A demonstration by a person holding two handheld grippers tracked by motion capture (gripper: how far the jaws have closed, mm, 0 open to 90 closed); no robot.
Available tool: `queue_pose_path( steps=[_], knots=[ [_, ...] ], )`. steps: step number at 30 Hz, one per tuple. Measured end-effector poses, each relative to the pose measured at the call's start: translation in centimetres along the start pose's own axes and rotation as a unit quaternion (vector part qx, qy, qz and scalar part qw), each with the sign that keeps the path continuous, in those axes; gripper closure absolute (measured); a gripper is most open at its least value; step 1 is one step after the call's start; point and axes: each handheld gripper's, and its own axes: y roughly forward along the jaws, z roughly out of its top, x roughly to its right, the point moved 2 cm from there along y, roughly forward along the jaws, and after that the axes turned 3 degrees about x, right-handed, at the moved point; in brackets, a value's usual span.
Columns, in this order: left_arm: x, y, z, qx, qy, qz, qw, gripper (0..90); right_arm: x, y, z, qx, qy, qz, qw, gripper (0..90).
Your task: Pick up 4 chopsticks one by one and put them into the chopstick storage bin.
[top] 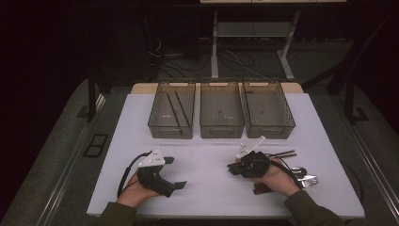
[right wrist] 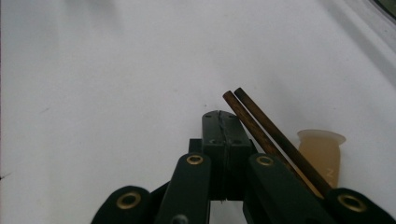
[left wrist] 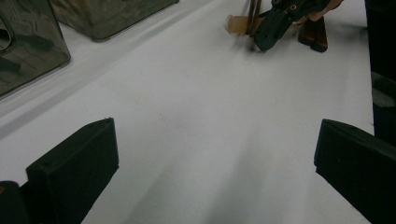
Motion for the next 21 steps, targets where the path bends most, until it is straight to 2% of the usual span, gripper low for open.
queue_pose_path(
  steps=[4, 7, 11, 12, 21],
  knots=[
    [0.0, 0.0, 0.0, 0.0, 0.0, 0.0, 1.0, 0.0, 0.4, 0.1, 0.2, 0.002, -0.003, -0.005, 1.0, 89.9],
    [0.0, 0.0, 0.0, 0.0, 0.0, 0.0, 1.0, 0.0, 0.4, 0.2, 0.4, 0.009, 0.008, -0.011, 0.9999, 89.9],
    [0.0, 0.0, 0.0, 0.001, 0.0, 0.0, 1.0, 0.0, 0.7, 0.3, 0.6, 0.013, 0.006, -0.016, 0.9998, 89.9],
    [0.0, 0.0, 0.0, 0.0, 0.0, 0.0, 1.0, 0.0, 0.6, 0.4, 0.7, 0.017, 0.015, -0.013, 0.9997, 89.9],
    [0.0, 0.0, 0.0, 0.002, 0.0, -0.001, 1.0, 0.0, 1.4, 0.7, 1.4, 0.033, 0.024, -0.021, 0.9989, 89.9]
  ],
)
